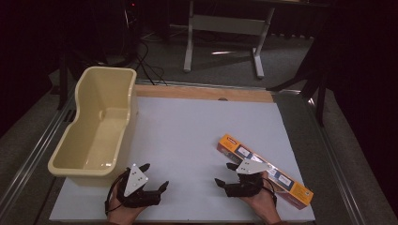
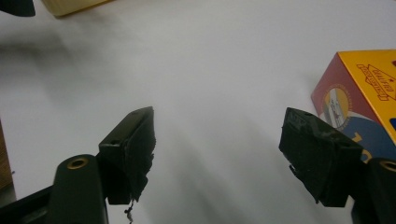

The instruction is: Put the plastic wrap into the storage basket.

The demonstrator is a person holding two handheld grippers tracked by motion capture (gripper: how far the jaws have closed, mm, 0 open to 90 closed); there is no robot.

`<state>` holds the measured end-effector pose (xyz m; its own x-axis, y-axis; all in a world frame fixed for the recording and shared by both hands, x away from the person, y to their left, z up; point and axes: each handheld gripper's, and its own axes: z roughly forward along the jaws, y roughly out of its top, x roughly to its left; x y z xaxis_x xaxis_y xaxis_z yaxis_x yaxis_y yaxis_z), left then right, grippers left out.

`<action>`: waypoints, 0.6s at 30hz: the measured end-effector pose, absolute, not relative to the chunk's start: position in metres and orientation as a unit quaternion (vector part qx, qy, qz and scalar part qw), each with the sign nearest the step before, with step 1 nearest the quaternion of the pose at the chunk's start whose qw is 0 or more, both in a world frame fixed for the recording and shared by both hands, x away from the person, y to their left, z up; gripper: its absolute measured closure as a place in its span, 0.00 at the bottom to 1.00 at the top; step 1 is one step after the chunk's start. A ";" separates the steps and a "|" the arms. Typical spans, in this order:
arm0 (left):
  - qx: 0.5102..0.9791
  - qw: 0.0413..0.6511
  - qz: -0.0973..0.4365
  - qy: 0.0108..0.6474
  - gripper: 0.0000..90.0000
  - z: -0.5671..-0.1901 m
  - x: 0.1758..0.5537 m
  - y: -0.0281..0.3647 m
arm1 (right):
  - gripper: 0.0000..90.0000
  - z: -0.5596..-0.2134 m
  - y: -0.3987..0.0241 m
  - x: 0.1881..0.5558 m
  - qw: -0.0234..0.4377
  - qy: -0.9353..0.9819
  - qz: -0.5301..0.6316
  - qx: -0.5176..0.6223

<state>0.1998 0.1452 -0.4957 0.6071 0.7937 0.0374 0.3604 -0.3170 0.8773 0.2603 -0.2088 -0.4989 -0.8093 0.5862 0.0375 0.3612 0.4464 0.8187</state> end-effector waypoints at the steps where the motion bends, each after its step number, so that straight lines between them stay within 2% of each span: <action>1: 0.775 0.451 0.241 0.372 0.17 -0.495 0.200 0.146 | 0.29 -0.499 -0.209 0.260 0.127 0.841 0.444 0.282; 18: 0.766 0.449 0.248 0.387 0.17 -0.494 0.203 0.151 | 0.28 -0.499 -0.193 0.260 0.116 0.849 0.439 0.270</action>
